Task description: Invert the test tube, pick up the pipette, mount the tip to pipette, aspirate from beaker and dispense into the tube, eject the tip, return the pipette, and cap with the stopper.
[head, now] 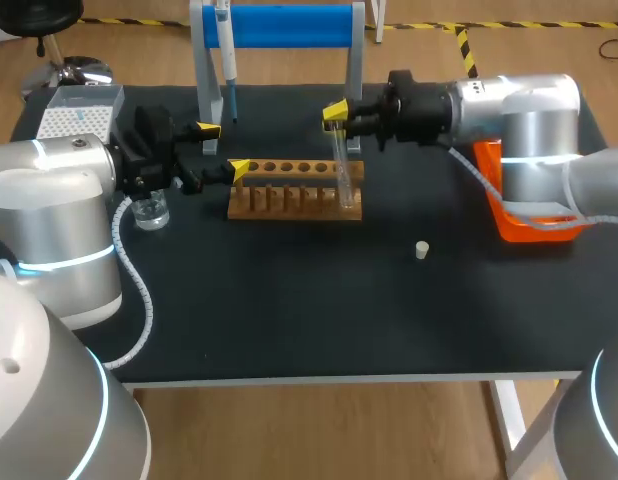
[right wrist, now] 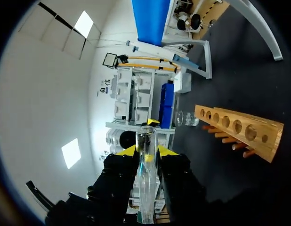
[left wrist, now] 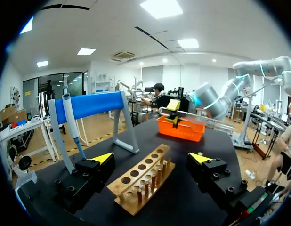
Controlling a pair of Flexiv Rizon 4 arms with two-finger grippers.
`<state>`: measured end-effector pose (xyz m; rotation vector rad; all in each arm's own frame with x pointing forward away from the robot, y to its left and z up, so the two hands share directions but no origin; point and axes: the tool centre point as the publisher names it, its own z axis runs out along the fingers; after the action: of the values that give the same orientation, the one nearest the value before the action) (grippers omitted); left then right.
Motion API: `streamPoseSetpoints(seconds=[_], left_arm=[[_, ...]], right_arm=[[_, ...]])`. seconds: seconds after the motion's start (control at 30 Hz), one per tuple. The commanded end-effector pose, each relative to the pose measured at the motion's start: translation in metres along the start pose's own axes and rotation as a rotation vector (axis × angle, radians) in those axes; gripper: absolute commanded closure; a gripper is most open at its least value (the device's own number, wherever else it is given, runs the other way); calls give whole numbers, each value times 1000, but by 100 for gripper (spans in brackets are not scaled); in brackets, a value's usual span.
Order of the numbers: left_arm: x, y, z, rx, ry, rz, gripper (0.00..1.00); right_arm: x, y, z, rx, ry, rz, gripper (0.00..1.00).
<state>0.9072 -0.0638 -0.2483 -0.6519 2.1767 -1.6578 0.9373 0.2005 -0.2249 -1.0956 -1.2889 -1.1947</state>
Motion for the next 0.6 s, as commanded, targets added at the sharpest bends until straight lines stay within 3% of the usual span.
streamPoseSetpoints(seconds=[0.03,0.6], left_arm=[[1,1,1,1,-5,1,0],[1,1,1,1,-5,1,0]], right_arm=[[0,0,-2,6,4,43,100],[-5,-1,-4,-7,-11,74,100]])
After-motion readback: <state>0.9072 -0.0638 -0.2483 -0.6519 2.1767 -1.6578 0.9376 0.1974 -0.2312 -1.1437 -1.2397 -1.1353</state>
